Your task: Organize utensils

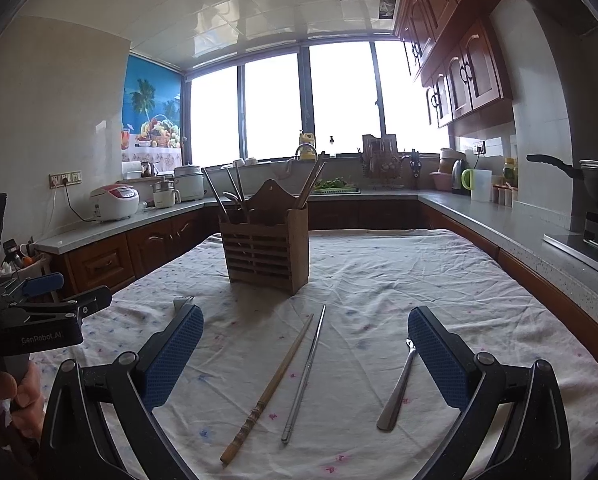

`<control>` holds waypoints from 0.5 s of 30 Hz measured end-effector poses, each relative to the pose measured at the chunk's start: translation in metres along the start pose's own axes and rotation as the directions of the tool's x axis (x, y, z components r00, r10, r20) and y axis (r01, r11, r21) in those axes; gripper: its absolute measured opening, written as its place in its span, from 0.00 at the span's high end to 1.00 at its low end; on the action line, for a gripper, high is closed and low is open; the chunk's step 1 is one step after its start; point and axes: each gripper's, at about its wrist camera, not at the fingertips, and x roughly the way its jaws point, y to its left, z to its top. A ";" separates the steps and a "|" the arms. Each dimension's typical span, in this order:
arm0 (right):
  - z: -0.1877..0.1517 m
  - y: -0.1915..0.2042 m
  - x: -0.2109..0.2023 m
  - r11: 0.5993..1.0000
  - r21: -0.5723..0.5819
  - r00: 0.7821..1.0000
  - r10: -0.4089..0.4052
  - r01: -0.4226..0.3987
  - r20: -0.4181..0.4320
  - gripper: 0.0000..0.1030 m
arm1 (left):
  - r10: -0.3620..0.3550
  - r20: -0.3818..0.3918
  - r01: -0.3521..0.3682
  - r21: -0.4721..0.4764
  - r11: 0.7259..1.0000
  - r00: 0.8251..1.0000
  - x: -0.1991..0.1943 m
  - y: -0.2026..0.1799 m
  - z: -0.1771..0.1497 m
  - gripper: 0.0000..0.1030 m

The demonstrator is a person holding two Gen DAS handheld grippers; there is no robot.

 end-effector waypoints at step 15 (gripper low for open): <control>0.006 0.004 -0.001 1.000 -0.007 1.000 0.013 -0.013 0.019 0.00 | -0.007 0.015 0.007 0.001 1.000 1.000 -0.003 0.000 0.004 0.00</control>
